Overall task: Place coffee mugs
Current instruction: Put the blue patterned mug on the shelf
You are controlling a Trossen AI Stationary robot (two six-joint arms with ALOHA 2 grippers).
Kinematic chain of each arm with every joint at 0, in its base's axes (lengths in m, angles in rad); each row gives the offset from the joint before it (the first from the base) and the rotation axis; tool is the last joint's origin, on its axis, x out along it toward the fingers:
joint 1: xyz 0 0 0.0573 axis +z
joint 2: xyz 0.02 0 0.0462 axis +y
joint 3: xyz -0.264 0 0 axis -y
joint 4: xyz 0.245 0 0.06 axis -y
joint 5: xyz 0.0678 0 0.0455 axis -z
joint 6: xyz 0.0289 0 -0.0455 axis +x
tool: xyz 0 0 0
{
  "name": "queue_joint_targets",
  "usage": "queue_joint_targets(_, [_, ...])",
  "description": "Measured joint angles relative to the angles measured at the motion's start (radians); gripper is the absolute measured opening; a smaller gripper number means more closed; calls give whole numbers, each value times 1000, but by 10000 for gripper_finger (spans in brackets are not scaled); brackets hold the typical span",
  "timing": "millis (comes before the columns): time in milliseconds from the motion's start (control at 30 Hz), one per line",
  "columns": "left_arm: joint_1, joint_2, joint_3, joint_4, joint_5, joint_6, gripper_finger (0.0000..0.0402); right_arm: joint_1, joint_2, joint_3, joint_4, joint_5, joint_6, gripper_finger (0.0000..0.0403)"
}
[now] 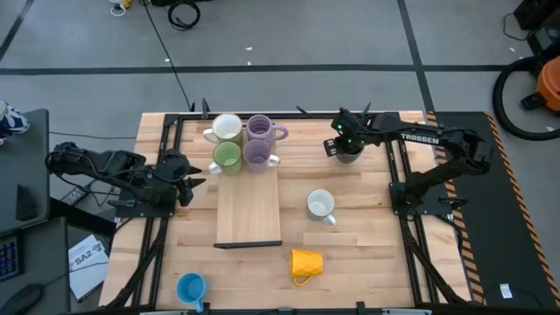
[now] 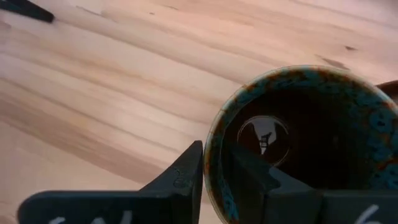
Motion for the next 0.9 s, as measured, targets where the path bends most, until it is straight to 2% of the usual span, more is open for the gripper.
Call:
queue_joint_targets(300, [0,0,0,0,0,-1,172,-30,0,0,3,-61,-2,162])
queue_joint_targets(433, [0,0,0,0,0,-1,172,-33,0,1,4,-65,-70,190])
queue_joint_targets(733, [0,0,0,0,0,-1,172,-33,-71,1,3,-65,-258,194])
queue_joint_targets(900, [0,0,0,0,0,-1,172,-32,-178,2,-22,-118,-494,195])
